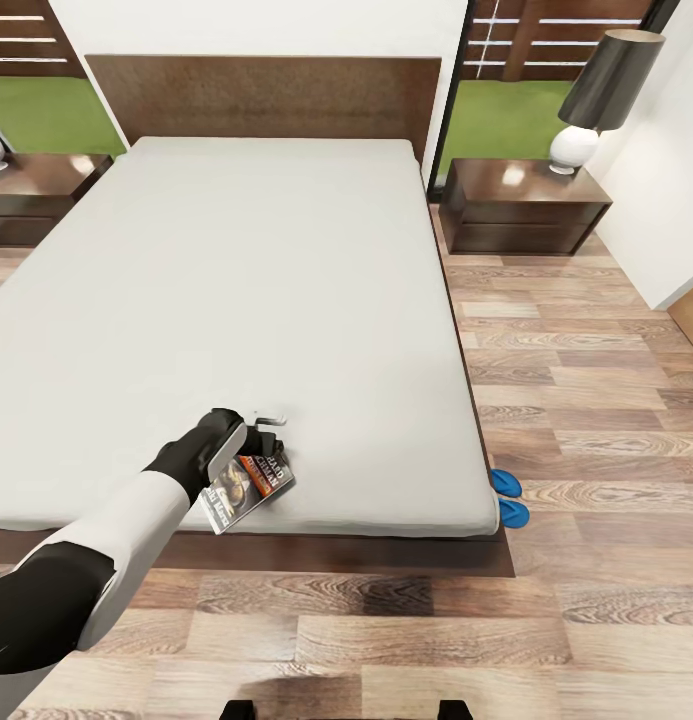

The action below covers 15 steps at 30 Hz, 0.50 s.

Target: In the bedroom, move the book from the bed onto either nightstand, and place the two sandals side by side next to the bed.

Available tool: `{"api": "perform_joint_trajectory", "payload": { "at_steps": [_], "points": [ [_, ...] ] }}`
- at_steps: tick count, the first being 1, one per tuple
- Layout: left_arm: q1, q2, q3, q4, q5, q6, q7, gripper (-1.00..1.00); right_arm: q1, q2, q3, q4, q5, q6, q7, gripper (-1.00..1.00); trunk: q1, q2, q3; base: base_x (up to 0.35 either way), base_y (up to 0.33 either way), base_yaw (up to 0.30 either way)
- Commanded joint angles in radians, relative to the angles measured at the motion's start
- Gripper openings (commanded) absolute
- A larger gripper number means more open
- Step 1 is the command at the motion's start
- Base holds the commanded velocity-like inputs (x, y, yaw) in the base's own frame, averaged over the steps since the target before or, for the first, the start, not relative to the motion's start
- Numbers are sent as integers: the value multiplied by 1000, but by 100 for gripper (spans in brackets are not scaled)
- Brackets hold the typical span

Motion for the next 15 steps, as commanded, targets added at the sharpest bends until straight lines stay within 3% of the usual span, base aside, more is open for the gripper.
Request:
{"api": "perform_joint_trajectory", "payload": {
  "at_steps": [1,15],
  "points": [
    [0,2,-7,11,32,-11,-7,100,0,0,-2,-2,10,4,0,100,1,0,-1,0,0,0],
    [0,2,-7,11,32,-11,-7,100,0,0,-1,-3,12,4,0,100,1,0,-1,0,0,0]
  ]
}}
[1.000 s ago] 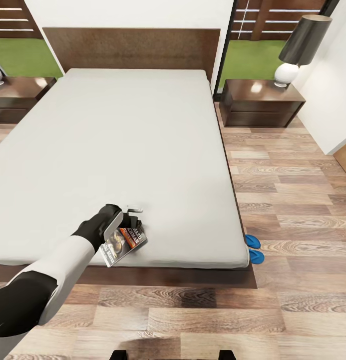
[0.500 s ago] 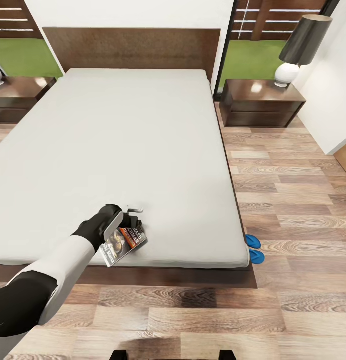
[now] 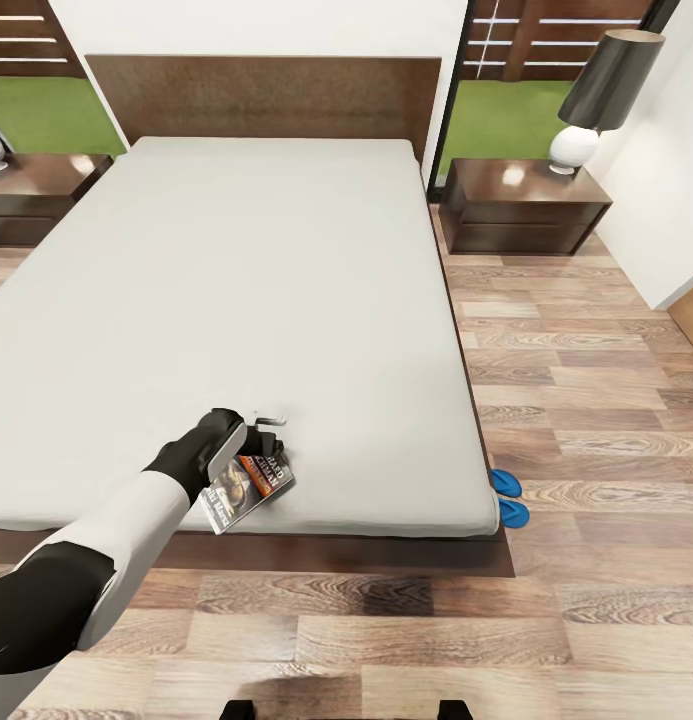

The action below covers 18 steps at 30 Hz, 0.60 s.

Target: In the bedroom, move the book from the bed onto either nightstand, and place the two sandals side by side next to the bed.

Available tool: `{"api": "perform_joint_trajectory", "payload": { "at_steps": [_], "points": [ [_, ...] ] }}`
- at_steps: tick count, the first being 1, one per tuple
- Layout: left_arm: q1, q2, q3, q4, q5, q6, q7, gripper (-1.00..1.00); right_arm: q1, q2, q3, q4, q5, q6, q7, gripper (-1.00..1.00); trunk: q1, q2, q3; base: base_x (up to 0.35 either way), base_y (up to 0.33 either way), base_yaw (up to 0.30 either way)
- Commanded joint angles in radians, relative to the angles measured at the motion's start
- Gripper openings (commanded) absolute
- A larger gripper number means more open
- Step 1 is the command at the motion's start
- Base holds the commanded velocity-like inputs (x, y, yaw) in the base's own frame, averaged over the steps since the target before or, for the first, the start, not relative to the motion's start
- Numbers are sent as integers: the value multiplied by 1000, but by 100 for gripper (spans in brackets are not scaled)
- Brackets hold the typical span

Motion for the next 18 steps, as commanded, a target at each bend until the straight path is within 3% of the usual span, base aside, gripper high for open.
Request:
{"api": "perform_joint_trajectory", "payload": {
  "at_steps": [1,18],
  "points": [
    [0,2,-7,10,32,-11,-7,100,0,0,-2,-2,11,4,0,100,1,0,-1,0,0,0],
    [-1,1,-6,9,32,-13,-6,100,0,0,-2,-2,11,4,0,100,1,0,-1,0,0,0]
  ]
}}
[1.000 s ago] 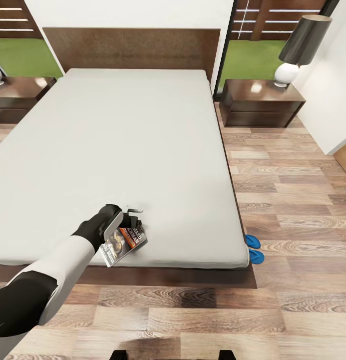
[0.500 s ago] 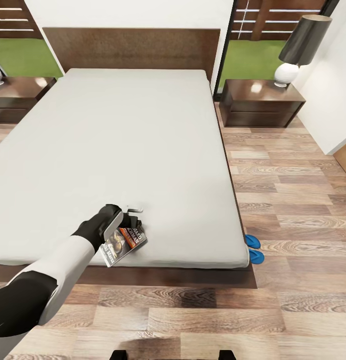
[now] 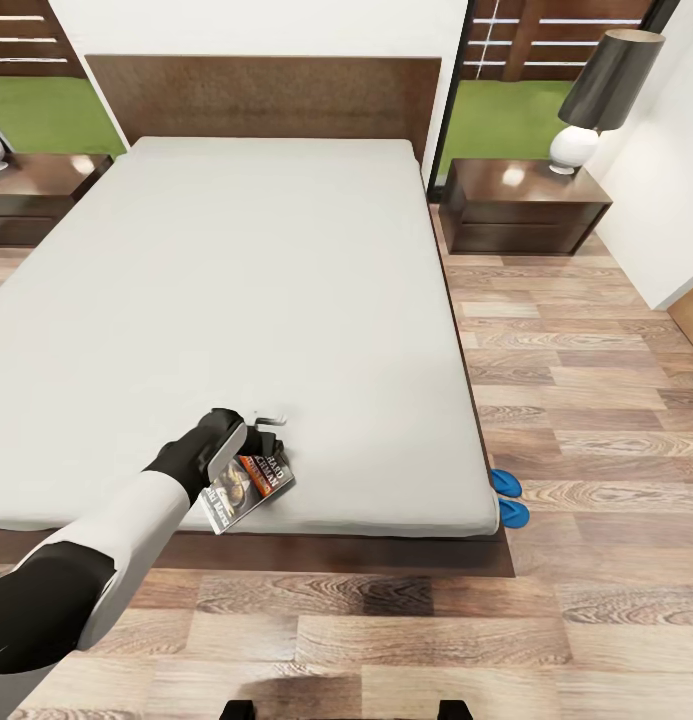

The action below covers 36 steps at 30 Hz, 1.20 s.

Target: In the bedroom, move the book from the bed onto either nightstand, and place the two sandals side by side next to the bed.

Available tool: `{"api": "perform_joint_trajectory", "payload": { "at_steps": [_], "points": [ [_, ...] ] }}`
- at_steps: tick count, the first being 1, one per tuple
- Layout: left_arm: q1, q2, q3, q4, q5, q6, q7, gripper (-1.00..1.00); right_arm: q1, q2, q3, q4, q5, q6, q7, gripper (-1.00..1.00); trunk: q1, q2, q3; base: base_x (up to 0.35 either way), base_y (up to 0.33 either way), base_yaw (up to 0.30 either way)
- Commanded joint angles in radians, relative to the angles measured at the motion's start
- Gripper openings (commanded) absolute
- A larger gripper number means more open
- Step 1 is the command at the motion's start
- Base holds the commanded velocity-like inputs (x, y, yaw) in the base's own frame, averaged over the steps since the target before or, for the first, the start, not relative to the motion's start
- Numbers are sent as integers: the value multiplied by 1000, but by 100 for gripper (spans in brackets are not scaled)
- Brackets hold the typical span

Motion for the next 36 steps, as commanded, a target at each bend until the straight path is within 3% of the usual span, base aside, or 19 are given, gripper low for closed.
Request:
{"api": "perform_joint_trajectory", "payload": {
  "at_steps": [1,11,36],
  "points": [
    [0,1,-6,6,33,-12,-7,100,0,0,-2,-2,10,5,0,100,1,0,-1,0,0,0],
    [-14,-1,-6,-1,33,-47,-6,100,0,0,-2,-2,10,4,0,100,1,0,-1,0,0,0],
    [-117,-1,-4,-22,33,-139,0,100,0,3,-2,-3,10,4,0,100,1,0,-1,0,0,0]
  ]
}}
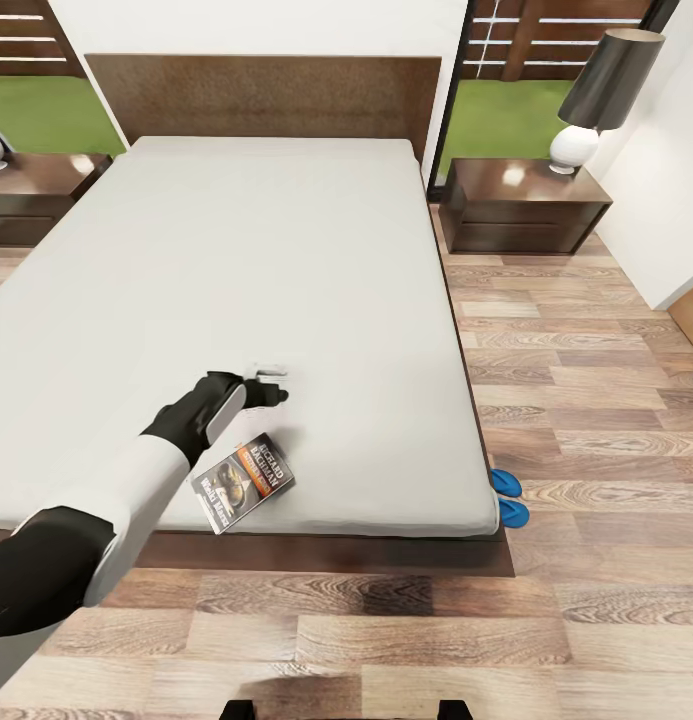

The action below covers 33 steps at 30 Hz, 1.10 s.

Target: In the bedroom, move the book from the bed onto either nightstand, and place the two sandals side by side next to the bed.

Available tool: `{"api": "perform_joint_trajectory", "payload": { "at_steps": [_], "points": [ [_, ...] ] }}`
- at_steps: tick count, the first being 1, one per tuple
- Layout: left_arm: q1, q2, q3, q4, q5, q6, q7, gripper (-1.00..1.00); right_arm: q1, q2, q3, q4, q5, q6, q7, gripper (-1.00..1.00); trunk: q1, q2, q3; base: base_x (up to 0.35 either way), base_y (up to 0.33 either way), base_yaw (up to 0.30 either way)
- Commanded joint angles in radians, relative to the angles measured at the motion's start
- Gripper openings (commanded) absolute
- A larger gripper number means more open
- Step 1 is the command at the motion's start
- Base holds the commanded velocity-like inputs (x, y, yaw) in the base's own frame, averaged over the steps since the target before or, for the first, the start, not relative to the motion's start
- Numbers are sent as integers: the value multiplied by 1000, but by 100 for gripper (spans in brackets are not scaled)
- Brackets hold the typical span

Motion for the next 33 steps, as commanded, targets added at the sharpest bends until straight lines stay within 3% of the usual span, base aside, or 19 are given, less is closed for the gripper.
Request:
{"api": "perform_joint_trajectory", "payload": {
  "at_steps": [1,14,21,24,27,28,30,33],
  "points": [
    [-1,1,-8,-2,9,3,5,100,0,0,-2,-2,10,4,0,100,0,0,0,0,0,0],
    [-72,10,-3,-1,9,0,43,100,0,5,-1,-3,12,4,0,100,0,0,0,0,0,0],
    [-142,22,-2,0,8,2,66,100,-1,6,-1,-3,13,-1,-1,100,0,0,0,0,0,0],
    [-179,37,-2,1,8,4,81,100,-1,6,-2,-3,13,-3,-3,100,0,0,0,0,0,0],
    [-224,84,-2,2,8,6,115,100,-2,6,-2,-5,13,-6,-5,100,0,0,0,0,0,0],
    [-224,84,-2,2,8,6,115,100,-2,6,-2,-5,13,-6,-5,100,0,0,0,0,0,0],
    [-247,127,-2,2,7,6,142,100,-4,5,-3,-9,13,-9,-6,100,0,0,0,0,0,0],
    [-258,149,-2,2,7,6,156,100,-5,4,-3,-11,13,-10,-7,100,0,0,0,0,0,0]
  ]
}}
